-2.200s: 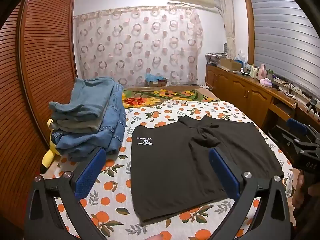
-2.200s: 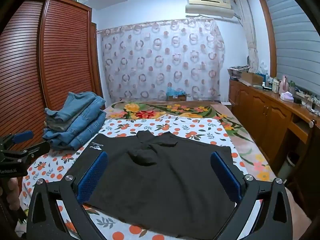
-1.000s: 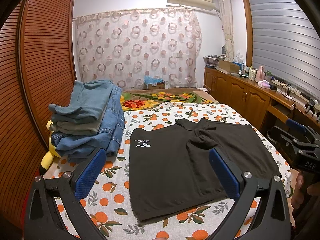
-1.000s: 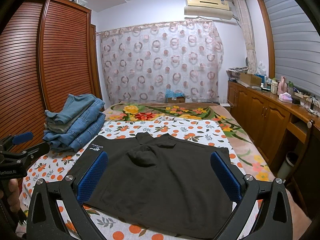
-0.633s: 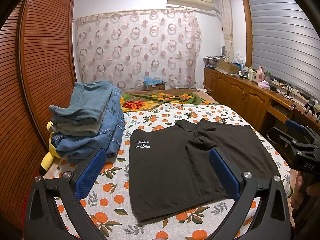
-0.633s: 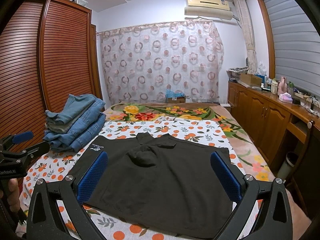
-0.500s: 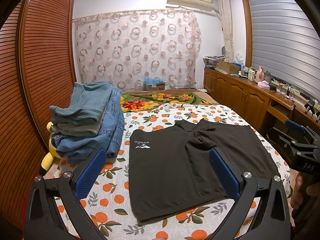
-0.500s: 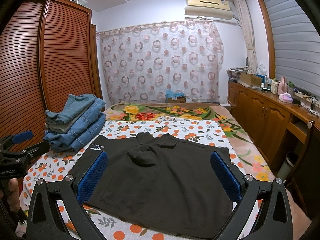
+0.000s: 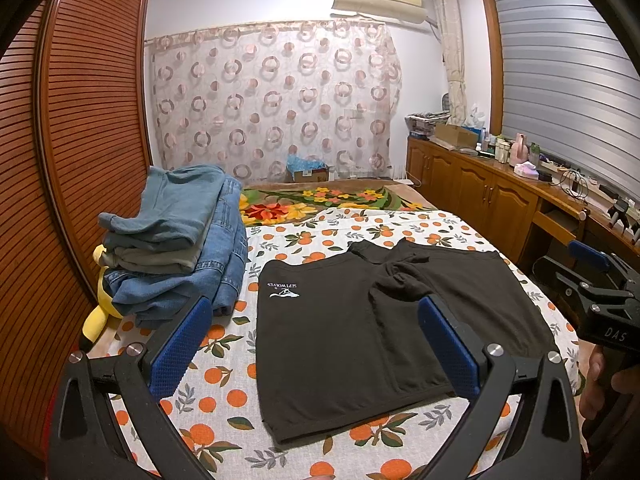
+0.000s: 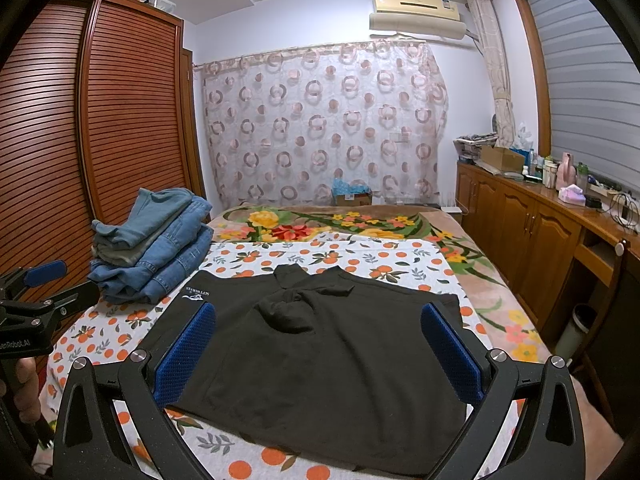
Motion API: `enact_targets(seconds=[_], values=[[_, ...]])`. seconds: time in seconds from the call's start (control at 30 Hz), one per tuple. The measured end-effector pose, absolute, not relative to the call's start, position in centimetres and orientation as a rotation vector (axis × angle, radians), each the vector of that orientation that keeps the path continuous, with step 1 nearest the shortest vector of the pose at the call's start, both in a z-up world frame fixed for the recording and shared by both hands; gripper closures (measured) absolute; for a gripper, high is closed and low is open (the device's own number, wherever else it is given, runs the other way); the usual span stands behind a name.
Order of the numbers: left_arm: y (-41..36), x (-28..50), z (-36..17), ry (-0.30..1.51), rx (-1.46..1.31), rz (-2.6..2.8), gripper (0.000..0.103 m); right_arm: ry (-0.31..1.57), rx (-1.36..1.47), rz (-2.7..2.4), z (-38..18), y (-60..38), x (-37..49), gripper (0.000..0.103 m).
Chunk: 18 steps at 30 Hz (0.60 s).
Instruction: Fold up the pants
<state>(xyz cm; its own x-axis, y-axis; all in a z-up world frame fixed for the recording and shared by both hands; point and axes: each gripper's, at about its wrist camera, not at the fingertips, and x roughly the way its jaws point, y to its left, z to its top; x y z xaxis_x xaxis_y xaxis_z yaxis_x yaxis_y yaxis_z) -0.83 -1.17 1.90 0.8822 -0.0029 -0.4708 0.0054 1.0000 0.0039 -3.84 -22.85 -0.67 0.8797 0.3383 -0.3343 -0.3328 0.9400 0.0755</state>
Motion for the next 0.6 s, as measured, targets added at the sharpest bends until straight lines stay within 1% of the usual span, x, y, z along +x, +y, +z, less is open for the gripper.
enact_targets(seconds=[0.6], values=[[-1.09,-0.83,1.67,0.488,0.006,-0.003,0.0,0.351,0.016,0.349,-0.67,-22.83,-3.85,0.001]])
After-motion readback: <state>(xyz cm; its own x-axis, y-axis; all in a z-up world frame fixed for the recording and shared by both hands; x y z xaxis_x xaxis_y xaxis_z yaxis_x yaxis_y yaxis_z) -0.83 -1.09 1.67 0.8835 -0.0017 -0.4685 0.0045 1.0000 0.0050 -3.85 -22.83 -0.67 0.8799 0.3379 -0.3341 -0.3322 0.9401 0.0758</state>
